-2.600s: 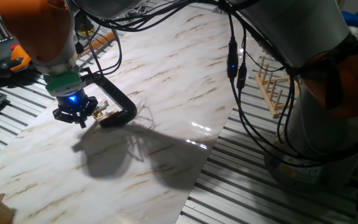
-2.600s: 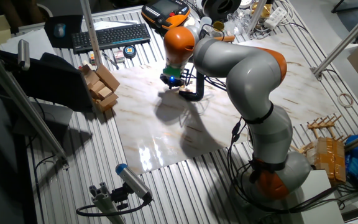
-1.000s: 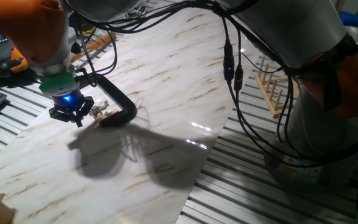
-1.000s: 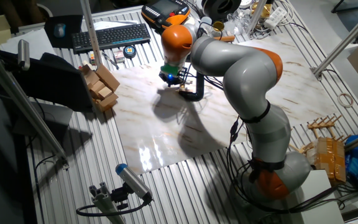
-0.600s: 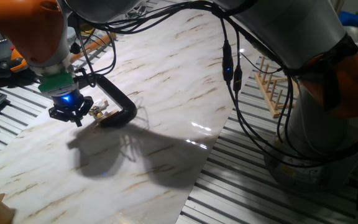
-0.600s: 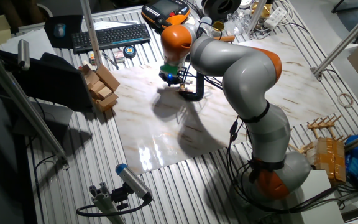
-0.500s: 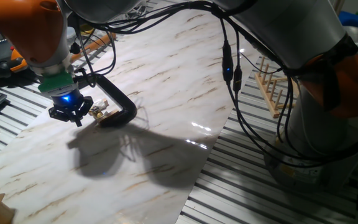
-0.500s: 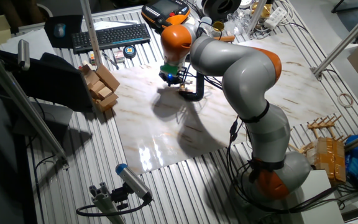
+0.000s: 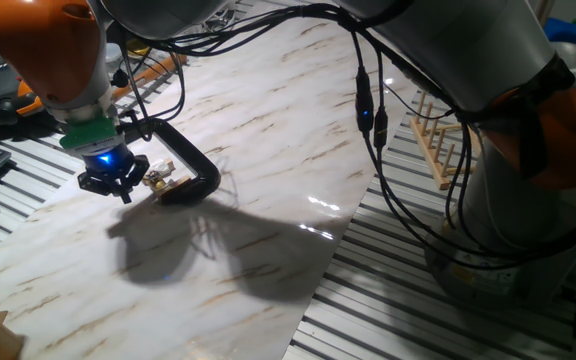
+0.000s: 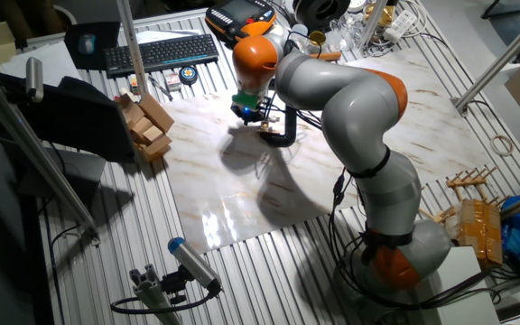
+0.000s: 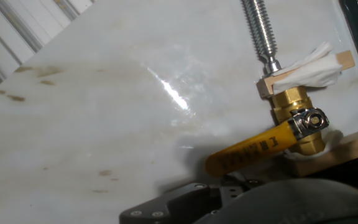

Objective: Turn off the water tap

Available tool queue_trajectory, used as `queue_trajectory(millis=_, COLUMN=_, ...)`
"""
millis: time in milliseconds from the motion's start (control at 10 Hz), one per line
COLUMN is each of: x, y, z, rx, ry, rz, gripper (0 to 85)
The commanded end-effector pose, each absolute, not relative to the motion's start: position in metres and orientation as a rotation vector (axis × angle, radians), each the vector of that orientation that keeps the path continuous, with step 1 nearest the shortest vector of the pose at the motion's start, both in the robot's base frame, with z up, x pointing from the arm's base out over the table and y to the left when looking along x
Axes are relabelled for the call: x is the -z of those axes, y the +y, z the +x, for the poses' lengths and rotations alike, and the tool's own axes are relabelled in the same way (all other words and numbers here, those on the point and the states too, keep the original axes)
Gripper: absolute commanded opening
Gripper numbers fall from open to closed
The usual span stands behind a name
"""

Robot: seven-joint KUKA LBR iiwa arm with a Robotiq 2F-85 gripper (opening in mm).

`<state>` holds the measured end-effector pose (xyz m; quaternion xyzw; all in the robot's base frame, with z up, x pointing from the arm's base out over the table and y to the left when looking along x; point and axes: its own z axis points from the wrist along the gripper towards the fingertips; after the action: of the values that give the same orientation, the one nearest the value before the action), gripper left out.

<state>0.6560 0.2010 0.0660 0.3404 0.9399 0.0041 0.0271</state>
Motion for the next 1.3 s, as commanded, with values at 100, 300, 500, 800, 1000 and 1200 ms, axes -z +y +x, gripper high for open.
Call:
queue_trajectory(millis=100, x=-0.066, y=0.201, z=0.657, rx=-0.012, ry=2.904, rz=1.055, gripper=0.0)
queue_trajectory(millis=300, x=-0.067, y=0.200, z=0.657, rx=-0.009, ry=2.903, rz=1.060, gripper=0.0)
queue_trajectory(millis=500, x=-0.067, y=0.200, z=0.657, rx=-0.003, ry=2.904, rz=1.060, gripper=0.0)
queue_trajectory(millis=800, x=-0.067, y=0.200, z=0.657, rx=-0.001, ry=2.910, rz=1.055, gripper=0.0)
queue_trajectory(millis=1000, x=-0.074, y=0.201, z=0.650, rx=-0.028, ry=2.940, rz=1.023, gripper=0.0)
queue_trajectory(millis=1200, x=-0.081, y=0.202, z=0.643, rx=-0.028, ry=2.957, rz=0.989, gripper=0.0)
